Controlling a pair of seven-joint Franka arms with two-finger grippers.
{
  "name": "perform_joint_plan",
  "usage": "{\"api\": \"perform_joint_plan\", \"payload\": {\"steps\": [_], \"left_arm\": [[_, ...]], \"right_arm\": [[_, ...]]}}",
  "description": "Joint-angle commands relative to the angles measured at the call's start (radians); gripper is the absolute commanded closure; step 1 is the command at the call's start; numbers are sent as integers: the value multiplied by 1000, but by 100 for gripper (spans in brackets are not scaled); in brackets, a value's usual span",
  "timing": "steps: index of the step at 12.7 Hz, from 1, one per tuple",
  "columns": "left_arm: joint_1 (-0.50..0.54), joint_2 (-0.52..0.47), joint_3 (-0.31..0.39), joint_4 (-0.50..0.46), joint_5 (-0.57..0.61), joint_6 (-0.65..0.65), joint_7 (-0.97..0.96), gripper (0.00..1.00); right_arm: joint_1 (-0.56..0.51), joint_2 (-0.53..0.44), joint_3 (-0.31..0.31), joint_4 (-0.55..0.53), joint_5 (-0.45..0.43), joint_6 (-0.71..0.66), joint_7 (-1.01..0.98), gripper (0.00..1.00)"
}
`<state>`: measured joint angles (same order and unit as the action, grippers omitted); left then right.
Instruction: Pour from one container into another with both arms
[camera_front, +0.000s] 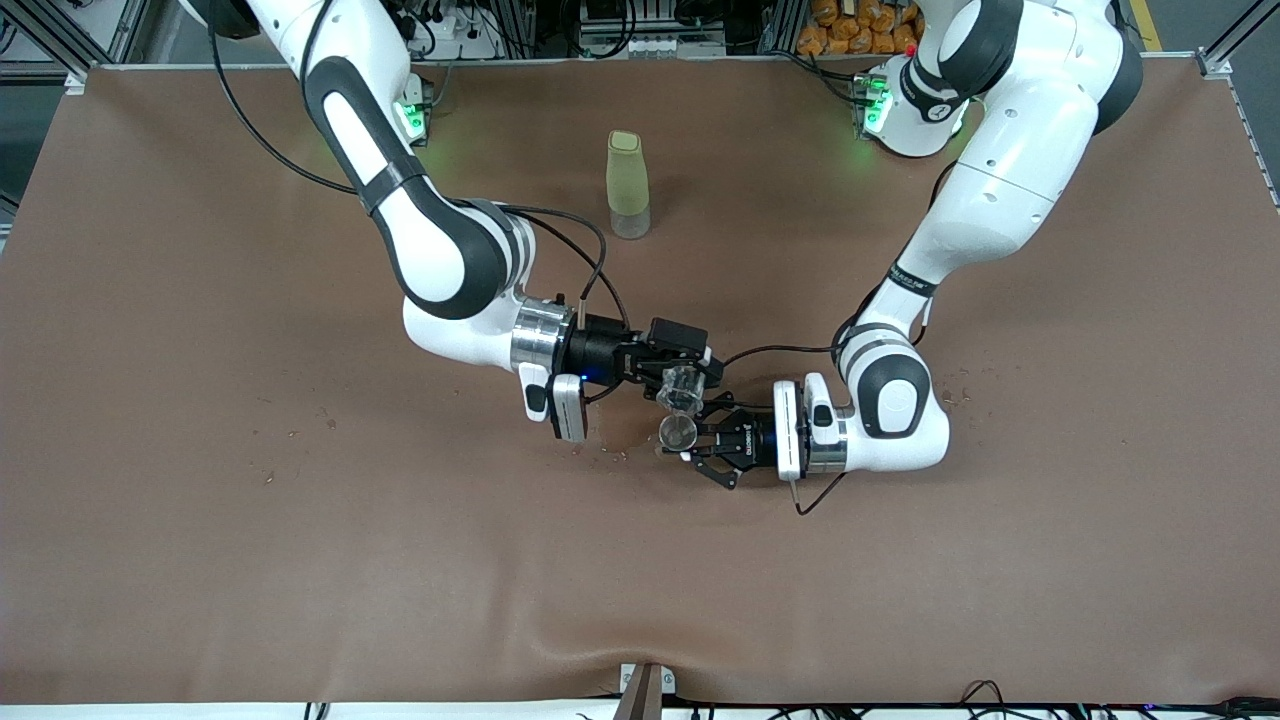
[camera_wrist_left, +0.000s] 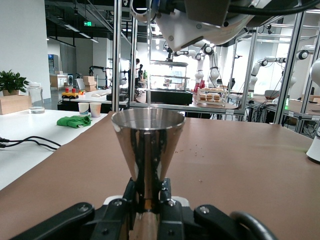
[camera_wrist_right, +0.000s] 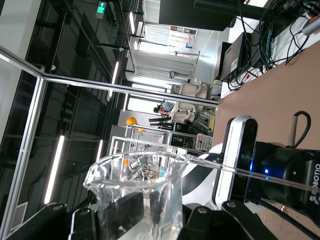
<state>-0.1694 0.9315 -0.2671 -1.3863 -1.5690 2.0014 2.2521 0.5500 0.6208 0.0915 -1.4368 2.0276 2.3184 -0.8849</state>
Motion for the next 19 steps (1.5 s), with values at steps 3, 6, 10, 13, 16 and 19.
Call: {"api": "perform_joint_plan", "payload": {"steps": [3,6,10,13,16,19], "left_arm": [[1,-37,3,-30,15,-1,-25,100],[1,-37,3,-30,15,-1,-25,100],[1,-37,2,-30,15,-1,-25,100],[1,-37,0,-30,15,-1,-25,100],[-1,-37,0,-30,15,-1,-26,100],[-1,-37,-1,-30,15,-1,-26,100]], "right_arm": [[4,-1,-3,9,55,-1,36,100],[4,4,-3,10,59,-2,60,100],[8,5,-3,10,98,-4,67,100],[10,5,-1,9,102,-4,67,100],[13,5,-1,9,103,-2,67,100],[15,5,-1,7,105,-4,67,100]]}}
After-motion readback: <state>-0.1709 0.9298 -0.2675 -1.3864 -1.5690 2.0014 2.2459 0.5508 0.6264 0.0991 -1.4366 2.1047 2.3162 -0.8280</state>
